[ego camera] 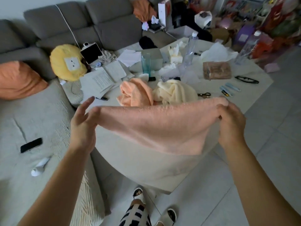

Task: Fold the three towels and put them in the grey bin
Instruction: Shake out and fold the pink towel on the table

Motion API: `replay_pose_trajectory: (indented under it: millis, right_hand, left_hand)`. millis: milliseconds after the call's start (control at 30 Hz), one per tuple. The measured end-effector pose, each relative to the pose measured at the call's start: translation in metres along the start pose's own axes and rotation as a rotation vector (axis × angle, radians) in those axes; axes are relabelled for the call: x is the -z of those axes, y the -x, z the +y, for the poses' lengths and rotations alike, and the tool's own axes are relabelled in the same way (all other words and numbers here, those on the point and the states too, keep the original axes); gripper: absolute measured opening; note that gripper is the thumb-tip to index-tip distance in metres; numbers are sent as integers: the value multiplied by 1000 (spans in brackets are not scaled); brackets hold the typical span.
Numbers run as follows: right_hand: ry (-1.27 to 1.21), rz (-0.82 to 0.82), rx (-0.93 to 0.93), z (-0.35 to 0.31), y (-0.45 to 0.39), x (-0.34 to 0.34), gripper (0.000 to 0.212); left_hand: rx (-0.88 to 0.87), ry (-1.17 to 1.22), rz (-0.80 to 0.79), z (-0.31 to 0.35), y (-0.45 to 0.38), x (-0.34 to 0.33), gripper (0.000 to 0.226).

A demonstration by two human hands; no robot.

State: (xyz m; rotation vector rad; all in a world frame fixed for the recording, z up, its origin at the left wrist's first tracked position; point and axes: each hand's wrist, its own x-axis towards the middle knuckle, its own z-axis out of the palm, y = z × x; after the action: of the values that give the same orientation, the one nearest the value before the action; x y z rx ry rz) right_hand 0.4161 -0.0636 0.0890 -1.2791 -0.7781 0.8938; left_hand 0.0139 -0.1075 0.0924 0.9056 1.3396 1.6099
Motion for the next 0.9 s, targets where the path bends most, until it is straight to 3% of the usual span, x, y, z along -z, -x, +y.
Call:
replay_pose_trajectory:
  millis: [133, 300, 433, 500, 600, 767, 900]
  right_hand:
    - [42, -1, 92, -24, -17, -9, 10]
    - [266, -110, -51, 13, -16, 4, 15]
    - [335, -48, -215, 38, -13, 21, 13]
    - [349, -61, -264, 42, -15, 27, 10]
    - [370, -119, -319, 50, -12, 35, 13]
    - [493, -200, -444, 90, 13, 50, 14]
    - [639, -180, -577, 121, 38, 66, 18]
  left_hand:
    - [-98, -76, -78, 42, -6, -2, 11]
    - [158, -251, -37, 2, 7, 3, 24]
    - [288, -257, -112, -29, 24, 14, 47]
    - [310, -306, -129, -33, 24, 17, 45]
    - [404, -281, -158, -40, 26, 16, 26]
    - [573, -358, -58, -88, 51, 24, 11]
    - [726, -525, -32, -134, 74, 36, 34]
